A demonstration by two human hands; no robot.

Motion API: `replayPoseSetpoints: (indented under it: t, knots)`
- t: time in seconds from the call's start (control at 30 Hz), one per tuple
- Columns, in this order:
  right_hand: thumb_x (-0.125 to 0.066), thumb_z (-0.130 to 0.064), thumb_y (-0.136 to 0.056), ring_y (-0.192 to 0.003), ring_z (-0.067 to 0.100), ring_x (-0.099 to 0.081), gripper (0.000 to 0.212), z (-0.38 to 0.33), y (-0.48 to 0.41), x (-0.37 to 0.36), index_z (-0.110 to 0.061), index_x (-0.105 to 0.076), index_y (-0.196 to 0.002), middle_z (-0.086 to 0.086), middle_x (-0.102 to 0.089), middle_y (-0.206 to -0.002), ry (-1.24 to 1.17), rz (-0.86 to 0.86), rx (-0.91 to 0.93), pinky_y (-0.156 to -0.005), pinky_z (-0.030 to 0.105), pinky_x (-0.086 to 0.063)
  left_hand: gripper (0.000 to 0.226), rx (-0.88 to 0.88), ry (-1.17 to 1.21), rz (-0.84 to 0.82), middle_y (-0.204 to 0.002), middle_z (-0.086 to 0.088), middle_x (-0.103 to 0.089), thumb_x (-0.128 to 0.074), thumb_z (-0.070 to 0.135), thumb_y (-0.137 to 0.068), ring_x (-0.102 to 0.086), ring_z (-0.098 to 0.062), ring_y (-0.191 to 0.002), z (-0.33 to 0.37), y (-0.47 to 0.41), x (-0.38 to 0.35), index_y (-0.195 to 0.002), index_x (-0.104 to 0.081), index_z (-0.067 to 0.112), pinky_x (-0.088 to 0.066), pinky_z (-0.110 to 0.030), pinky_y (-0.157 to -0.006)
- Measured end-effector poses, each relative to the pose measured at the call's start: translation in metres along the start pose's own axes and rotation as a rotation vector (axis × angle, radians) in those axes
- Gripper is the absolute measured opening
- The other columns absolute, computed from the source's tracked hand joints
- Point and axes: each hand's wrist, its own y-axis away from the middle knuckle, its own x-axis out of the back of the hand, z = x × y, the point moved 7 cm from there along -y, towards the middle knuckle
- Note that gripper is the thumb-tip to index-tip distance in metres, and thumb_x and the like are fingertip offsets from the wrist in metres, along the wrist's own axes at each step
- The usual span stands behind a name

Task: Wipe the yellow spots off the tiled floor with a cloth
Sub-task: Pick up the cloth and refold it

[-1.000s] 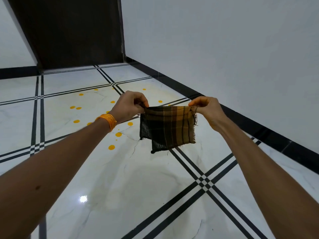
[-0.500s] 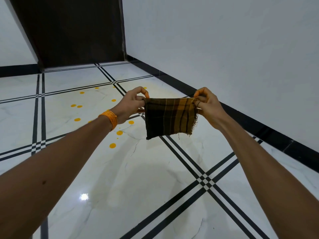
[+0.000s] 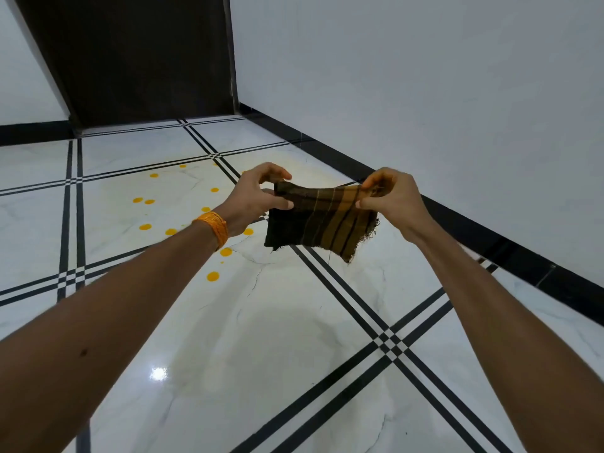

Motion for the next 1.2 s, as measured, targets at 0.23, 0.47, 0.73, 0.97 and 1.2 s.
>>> replayPoseSetpoints:
  t: [0.23, 0.47, 0.73, 0.97, 1.2]
  knots:
    - [-0.07, -0.002, -0.087, -0.08, 0.018, -0.067, 0.005, -0.012, 0.001, 0.002, -0.006, -0.072, -0.087, 0.011, -0.069, -0.087, -0.438, -0.213, -0.149, -0.073, 0.026, -0.053, 0.034, 0.139, 0.071, 0.039, -0.111, -0.013, -0.073, -0.084, 0.021, -0.074, -0.062, -0.026, -0.116, -0.019, -0.011, 0.014, -0.104, -0.075, 0.007, -0.045, -0.043, -0.107]
    - [-0.059, -0.019, -0.1, -0.088, 0.02, -0.067, 0.012, -0.012, 0.009, -0.007, -0.021, -0.059, -0.088, 0.003, -0.068, -0.09, -0.777, -0.22, -0.214, -0.077, 0.036, -0.054, 0.031, 0.155, 0.293, -0.072, -0.121, -0.006, -0.067, -0.052, 0.025, -0.101, -0.064, -0.019, -0.111, -0.01, -0.004, -0.017, -0.132, -0.054, 0.018, -0.056, -0.04, -0.09]
    - [-0.066, -0.05, -0.088, -0.125, 0.034, -0.059, 0.073, 0.046, 0.062, -0.094, -0.02, -0.041, -0.15, 0.014, -0.058, -0.131, -0.875, -0.32, -0.616, -0.105, 0.052, -0.047, 0.026, 0.414, 0.15, 0.116, -0.101, -0.018, -0.064, -0.055, 0.028, -0.1, -0.064, -0.028, -0.096, -0.046, -0.007, -0.032, -0.1, -0.059, 0.003, -0.053, -0.038, -0.087]
    - [-0.064, 0.016, -0.084, -0.1, 0.03, -0.07, 0.069, 0.035, 0.032, -0.057, -0.028, -0.058, -0.137, 0.018, -0.067, -0.105, -0.711, -0.225, -0.333, -0.088, 0.046, -0.06, 0.054, 0.539, 0.411, -0.278, -0.124, -0.016, -0.062, -0.075, 0.002, -0.078, -0.067, -0.029, -0.108, -0.052, 0.007, -0.031, -0.127, -0.056, 0.01, -0.058, -0.037, -0.087]
    - [-0.075, 0.008, -0.081, -0.112, 0.037, -0.063, 0.048, 0.043, 0.028, -0.048, -0.015, -0.068, -0.122, 0.026, -0.059, -0.125, -0.512, -0.18, -0.357, -0.095, 0.049, -0.058, 0.037, 0.451, 0.188, -0.211, -0.12, -0.016, -0.063, -0.073, -0.011, -0.076, -0.062, -0.029, -0.111, -0.053, 0.004, -0.02, -0.109, -0.068, 0.006, -0.057, -0.03, -0.087]
